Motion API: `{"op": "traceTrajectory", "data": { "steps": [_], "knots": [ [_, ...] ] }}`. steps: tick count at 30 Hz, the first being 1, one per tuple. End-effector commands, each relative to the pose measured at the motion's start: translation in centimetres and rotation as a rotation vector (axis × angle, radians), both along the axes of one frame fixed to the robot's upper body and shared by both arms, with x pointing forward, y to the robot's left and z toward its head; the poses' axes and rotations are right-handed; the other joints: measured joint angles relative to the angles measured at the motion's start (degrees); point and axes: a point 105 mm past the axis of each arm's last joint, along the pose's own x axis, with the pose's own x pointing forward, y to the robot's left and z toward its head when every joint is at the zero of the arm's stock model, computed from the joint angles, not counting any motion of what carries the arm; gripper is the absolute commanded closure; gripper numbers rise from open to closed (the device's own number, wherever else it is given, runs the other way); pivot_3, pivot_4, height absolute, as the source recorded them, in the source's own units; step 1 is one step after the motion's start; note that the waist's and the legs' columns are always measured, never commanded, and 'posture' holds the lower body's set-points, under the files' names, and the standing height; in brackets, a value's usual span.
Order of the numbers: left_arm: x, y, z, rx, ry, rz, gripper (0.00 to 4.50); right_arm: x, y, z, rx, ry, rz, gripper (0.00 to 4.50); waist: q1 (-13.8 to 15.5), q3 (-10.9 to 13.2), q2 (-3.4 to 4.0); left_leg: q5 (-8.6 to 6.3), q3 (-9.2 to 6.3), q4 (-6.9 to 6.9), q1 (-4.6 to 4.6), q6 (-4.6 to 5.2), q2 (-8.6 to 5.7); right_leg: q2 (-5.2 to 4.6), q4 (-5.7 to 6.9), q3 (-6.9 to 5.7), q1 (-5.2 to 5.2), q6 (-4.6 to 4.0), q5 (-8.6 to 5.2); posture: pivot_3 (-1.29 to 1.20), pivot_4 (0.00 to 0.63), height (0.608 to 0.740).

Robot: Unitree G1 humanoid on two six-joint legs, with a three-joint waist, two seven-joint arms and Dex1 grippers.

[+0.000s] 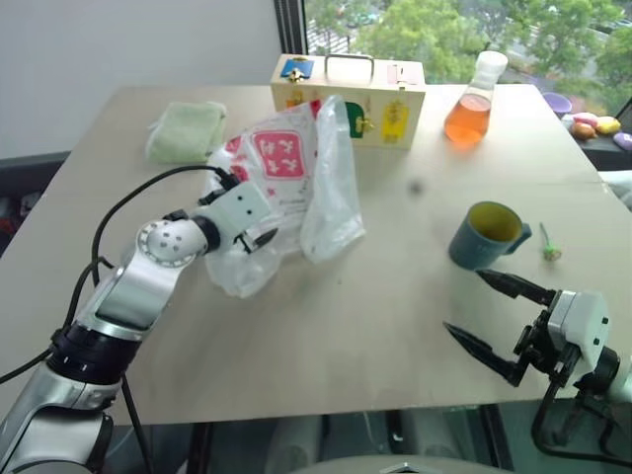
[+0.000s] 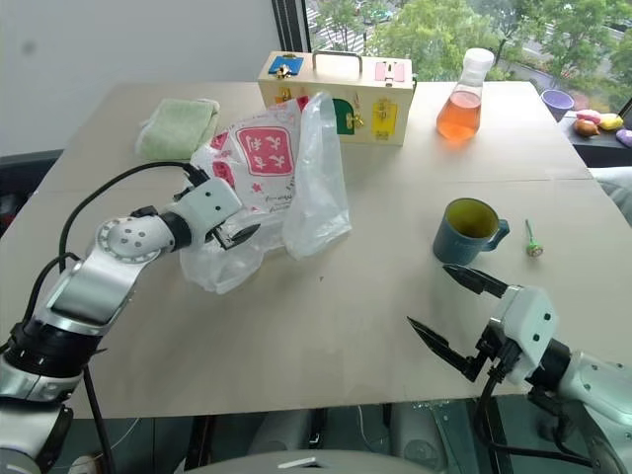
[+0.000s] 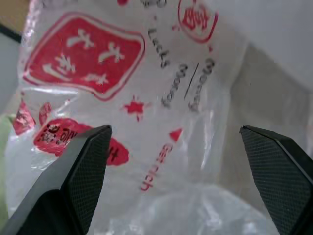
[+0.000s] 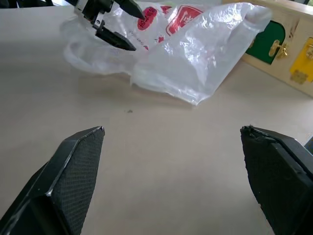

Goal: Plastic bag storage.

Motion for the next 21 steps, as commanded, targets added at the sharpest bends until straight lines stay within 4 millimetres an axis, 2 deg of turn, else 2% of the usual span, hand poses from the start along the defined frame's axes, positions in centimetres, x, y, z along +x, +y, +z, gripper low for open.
{"op": "traceTrajectory", "data": {
  "steps": [1,5,6,7,10,11,12,14,15,16,18,21],
  "knots": [
    [1.7,0.8,-0.6,0.079,-0.027,0.004,0.16,-0.6,0.6,0.6,0.002,-0.052,0.01,0.0,0.37,-0.01,0.02,0.0,0.0,0.01,0.01,0.0,0.0,0.0,0.0,0.0,0.0,0.0,0.0,0.0,0.15,0.74],
    [3.2,0.6,-1.7,0.092,-0.028,-0.001,0.16,-0.8,0.6,0.1,-0.003,-0.055,-0.004,0.0,0.64,0.0,0.0,0.0,0.03,0.01,0.01,0.0,0.0,0.01,0.03,0.01,0.0,0.03,0.02,0.0,0.15,0.74],
    [3.5,0.6,-2.0,0.085,-0.024,0.0,0.67,-0.8,0.6,0.1,-0.003,-0.056,-0.008,0.0,0.77,-0.01,-0.02,0.0,0.03,0.02,-0.01,0.0,-0.01,0.0,0.01,0.01,-0.01,0.05,0.03,0.0,0.15,0.74],
    [3.9,0.7,-2.4,0.089,-0.026,0.006,0.87,-0.9,0.6,0.0,-0.002,-0.056,-0.01,0.0,0.79,-0.01,-0.02,0.0,0.01,0.03,-0.01,0.0,-0.02,0.0,0.03,0.01,0.0,0.04,0.04,0.0,0.15,0.74],
    [5.0,0.2,-3.5,0.035,-0.018,0.008,2.27,-1.1,0.6,-0.4,-0.004,-0.054,-0.028,0.0,0.82,-0.03,-0.02,0.0,0.02,0.04,0.01,0.0,-0.03,-0.01,0.04,0.01,0.01,0.06,0.05,0.0,0.15,0.74],
    [5.3,0.0,-3.4,-0.029,0.0,0.028,2.89,-1.0,0.6,-0.5,-0.007,-0.055,-0.031,0.0,0.78,-0.04,-0.02,0.0,0.01,0.04,0.02,0.0,-0.03,-0.01,0.07,0.01,0.01,0.06,0.05,0.0,0.15,0.74],
    [5.7,-0.3,-2.6,-0.124,0.005,0.039,3.06,-1.0,0.6,-0.6,-0.012,-0.06,-0.038,0.0,0.73,-0.04,0.0,0.0,0.01,0.04,0.02,0.0,-0.03,-0.01,0.08,0.0,0.01,0.06,0.05,0.0,0.15,0.74],
    [6.1,-1.0,0.2,-0.349,0.011,0.046,3.93,-0.7,0.3,-0.5,-0.027,-0.073,-0.063,0.0,0.72,-0.01,-0.06,0.0,0.02,0.1,0.01,0.0,-0.03,-0.02,0.16,0.0,0.01,0.06,0.05,0.0,0.15,0.74],
    [5.8,-1.3,2.7,-0.497,0.044,0.026,4.44,-0.3,-0.4,-0.7,-0.085,-0.084,-0.138,0.0,0.68,0.03,-0.11,0.0,0.0,0.13,-0.01,0.0,-0.03,-0.01,0.19,-0.01,-0.01,0.06,0.05,0.0,0.15,0.74],
    [5.3,-1.8,4.8,-0.602,0.073,-0.014,4.48,0.1,-1.1,-0.8,-0.131,-0.092,-0.21,0.0,0.63,0.12,-0.25,0.0,0.0,0.15,-0.01,0.0,-0.02,-0.01,0.21,-0.01,-0.01,0.06,0.05,0.0,0.15,0.74],
    [4.0,-2.4,7.7,-0.715,0.133,-0.079,4.48,0.5,-1.8,-1.0,-0.171,-0.083,-0.293,0.0,0.49,0.19,-0.38,0.01,-0.07,0.2,-0.13,0.0,0.0,0.0,0.32,-0.08,-0.13,0.04,0.06,0.0,0.15,0.74],
    [3.2,-3.0,10.1,-0.802,0.162,-0.091,4.48,0.9,-2.1,-1.7,-0.16,-0.027,-0.325,0.0,0.35,0.11,-0.24,0.0,-0.05,0.18,-0.07,0.0,-0.03,-0.02,0.35,-0.02,-0.11,-0.16,0.16,0.0,0.15,0.74]
  ]
}}
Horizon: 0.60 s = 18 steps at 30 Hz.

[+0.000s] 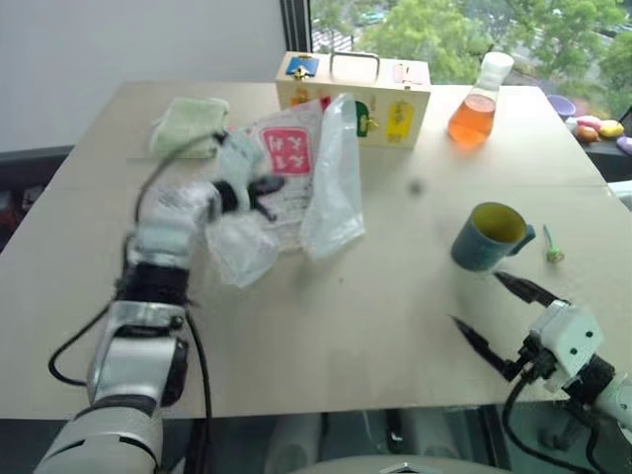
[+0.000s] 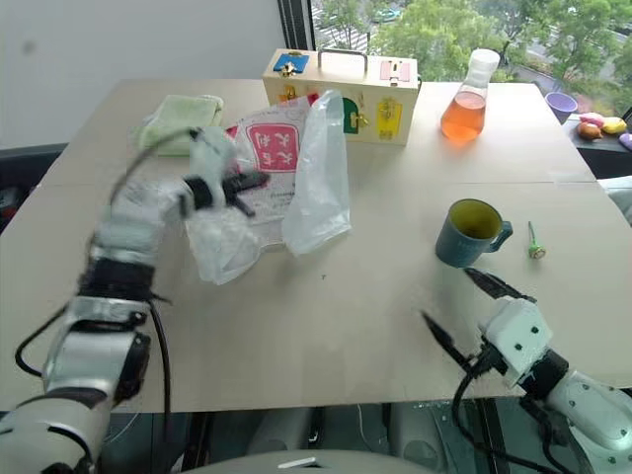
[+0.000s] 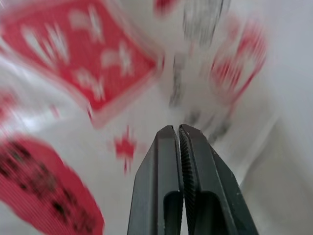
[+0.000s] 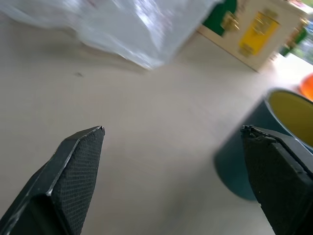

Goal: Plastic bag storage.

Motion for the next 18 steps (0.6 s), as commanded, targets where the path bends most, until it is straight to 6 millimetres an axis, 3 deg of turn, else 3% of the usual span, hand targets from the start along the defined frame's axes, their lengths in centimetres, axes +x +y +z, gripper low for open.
{"op": "traceTrajectory", "data": {
  "steps": [1,4,6,9,12,18],
  "knots": [
    [-1.0,-0.8,2.7,-0.101,0.01,-0.029,4.48,0.6,-0.5,0.2,-0.013,-0.009,-0.062,0.0,-0.01,-0.12,0.2,0.0,0.01,-0.01,0.04,0.0,-0.03,-0.02,0.0,0.01,0.04,0.0,0.0,0.0,0.15,0.74],
    [-1.1,-1.1,3.6,-0.094,-0.016,-0.01,4.48,1.3,-1.2,-0.2,-0.023,0.0,-0.103,0.0,-0.13,-0.14,0.24,0.0,0.05,-0.01,0.14,0.01,-0.09,-0.08,0.0,0.05,0.11,0.14,-0.07,0.0,0.15,0.74],
    [-1.4,-0.9,1.3,0.122,-0.057,-0.008,4.48,1.3,-1.2,-0.2,0.003,0.012,-0.088,0.0,-0.45,-0.14,0.23,0.0,0.03,-0.01,0.14,0.0,-0.09,-0.07,0.06,0.05,0.1,0.22,-0.12,0.0,0.15,0.74],
    [-2.9,-0.4,-3.7,0.325,-0.002,-0.075,4.48,1.2,-1.3,-0.4,0.007,0.012,-0.063,0.0,-1.26,-0.17,0.29,0.0,0.08,-0.09,0.23,0.0,-0.07,-0.06,0.13,0.14,0.1,-0.01,-0.01,0.0,0.15,0.74],
    [-3.6,2.0,-7.8,0.43,0.06,-0.043,3.16,0.2,-0.2,0.1,0.06,-0.014,0.026,0.0,-1.31,-0.15,0.28,0.0,0.19,-0.12,0.23,0.0,-0.04,-0.05,0.11,0.23,0.04,-0.02,-0.01,0.0,0.15,0.74],
    [-3.7,3.8,-10.1,0.548,0.032,-0.043,0.46,-3.8,3.5,3.2,0.215,-0.112,0.302,0.0,-0.15,-0.11,0.19,0.0,0.06,-0.06,0.14,0.01,-0.01,-0.09,0.07,0.07,0.05,0.18,-0.16,0.0,0.15,0.74]
  ]
}}
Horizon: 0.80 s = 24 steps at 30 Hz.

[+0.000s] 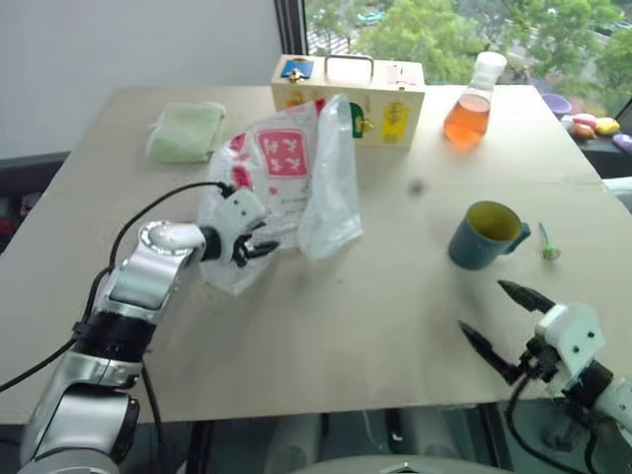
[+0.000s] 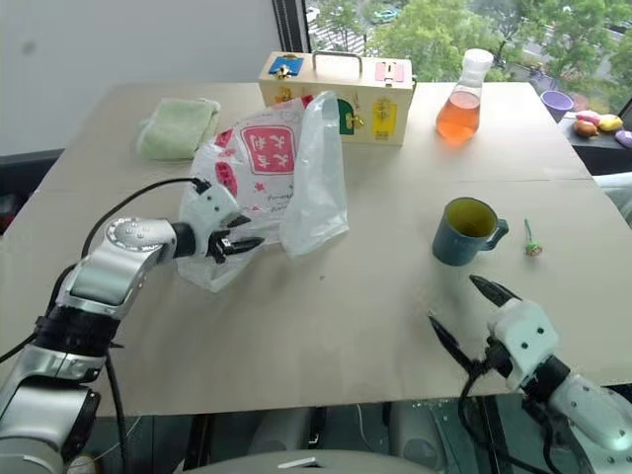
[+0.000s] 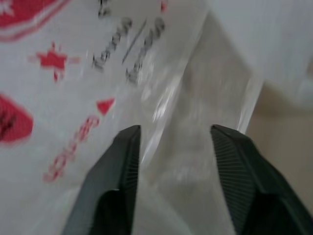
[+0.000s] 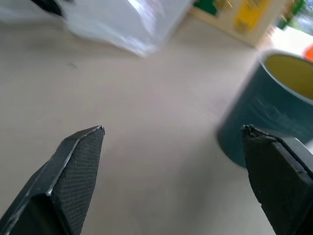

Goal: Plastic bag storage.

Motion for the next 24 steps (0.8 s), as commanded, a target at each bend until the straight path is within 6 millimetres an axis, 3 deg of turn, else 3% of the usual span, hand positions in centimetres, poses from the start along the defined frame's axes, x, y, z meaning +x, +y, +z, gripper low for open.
{"op": "traceTrajectory", "data": {
  "steps": [1,7,14,17,18,21,23,24],
  "knots": [
    [0.7,0.8,1.2,0.095,-0.11,-0.033,0.46,-2.2,2.2,3.1,0.077,-0.119,0.152,0.0,0.1,-0.01,0.0,0.0,0.03,0.0,0.02,0.0,-0.01,-0.01,-0.01,0.02,0.02,0.0,0.0,0.0,0.15,0.74],
    [2.1,1.5,-0.7,0.306,-0.163,-0.098,0.46,-2.8,2.8,4.2,0.081,-0.165,0.168,0.0,0.5,-0.09,-0.04,0.0,0.07,0.03,0.07,0.0,-0.01,0.02,0.01,0.02,0.05,0.01,-0.01,0.0,0.15,0.74],
    [6.3,1.6,-1.4,0.505,-0.333,-0.043,0.46,-2.1,3.3,4.4,0.064,-0.167,0.155,0.0,0.67,-0.39,-0.07,0.01,0.06,0.11,0.19,0.01,-0.03,0.03,0.1,0.01,0.18,0.02,0.0,0.0,0.15,0.74],
    [7.3,0.9,-2.6,0.472,-0.311,-0.008,1.61,-1.5,3.5,4.4,0.057,-0.163,0.143,0.0,0.56,-0.47,-0.09,0.01,0.09,0.13,0.26,0.01,-0.03,0.03,0.13,0.03,0.23,0.04,0.01,0.0,0.15,0.74],
    [7.5,0.7,-2.7,0.447,-0.3,0.006,2.21,-1.3,3.6,4.3,0.054,-0.162,0.142,0.0,0.57,-0.49,-0.1,0.01,0.1,0.14,0.27,0.01,-0.03,0.03,0.14,0.04,0.23,0.07,0.03,0.0,0.15,0.74],
    [8.5,-0.1,-1.4,0.162,-0.216,0.127,3.31,-1.0,3.8,4.3,0.042,-0.16,0.136,0.0,0.62,-0.51,-0.13,0.01,0.1,0.15,0.27,0.01,-0.03,0.04,0.16,0.02,0.23,0.08,0.03,0.0,0.15,0.74],
    [9.2,-1.6,2.8,-0.205,-0.17,0.157,4.34,-0.5,3.7,4.3,0.025,-0.166,0.109,0.0,0.57,-0.48,-0.18,0.01,0.04,0.21,0.16,0.01,-0.02,0.05,0.16,-0.04,0.19,0.08,0.03,0.0,0.15,0.74],
    [9.2,-2.0,4.4,-0.323,-0.154,0.145,4.44,-0.4,3.6,4.3,0.017,-0.169,0.098,0.0,0.51,-0.41,-0.28,0.01,0.01,0.22,0.11,0.01,-0.02,0.05,0.16,-0.05,0.16,0.07,0.04,0.0,0.15,0.74]
  ]
}}
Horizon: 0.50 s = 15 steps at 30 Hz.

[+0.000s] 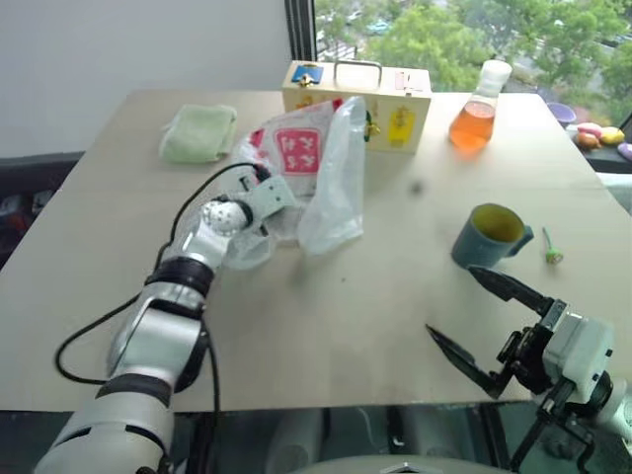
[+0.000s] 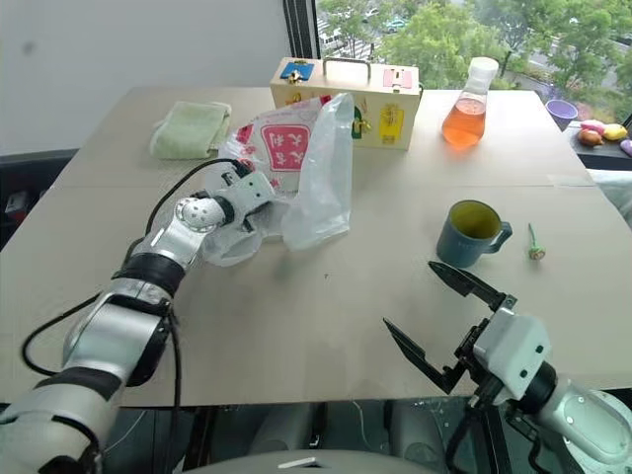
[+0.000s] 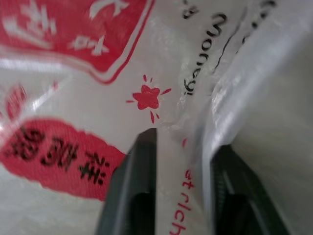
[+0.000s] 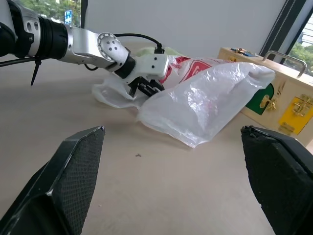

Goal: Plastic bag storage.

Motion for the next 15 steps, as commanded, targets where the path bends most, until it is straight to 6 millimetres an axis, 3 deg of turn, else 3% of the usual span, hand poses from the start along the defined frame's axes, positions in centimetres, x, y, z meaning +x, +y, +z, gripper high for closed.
{"op": "traceTrajectory", "data": {
  "steps": [1,4,8,15],
  "knots": [
    [0.3,-0.9,7.7,-0.539,0.041,-0.047,4.44,0.4,0.2,0.7,-0.03,-0.056,-0.039,0.0,-0.09,0.13,-0.19,0.0,0.0,0.01,-0.1,0.0,0.0,0.01,0.0,-0.01,-0.1,0.0,0.0,0.0,0.15,0.74],
    [-1.2,-0.7,12.7,-0.742,0.098,-0.123,4.44,1.0,0.0,0.8,-0.063,-0.094,-0.089,0.0,-0.5,0.24,-0.34,0.0,-0.1,0.03,-0.25,0.0,0.0,0.01,-0.02,-0.08,-0.17,-0.22,0.13,0.0,0.15,0.74],
    [-2.9,-0.5,17.2,-0.811,0.075,-0.168,4.44,1.8,-0.5,0.6,-0.087,-0.09,-0.138,0.0,-1.41,0.22,-0.3,-0.03,-0.1,0.0,-0.24,0.03,-0.05,-0.05,-0.05,-0.05,-0.16,-0.24,0.13,0.0,0.15,0.74],
    [-4.3,-2.0,20.2,-0.98,0.092,-0.2,4.44,5.3,-4.0,0.4,-0.242,-0.08,-0.351,0.0,-1.41,0.23,-0.29,-0.04,-0.12,-0.02,-0.19,0.03,-0.07,-0.06,-0.05,-0.06,-0.13,-0.21,0.12,0.0,0.15,0.74]
  ]
}}
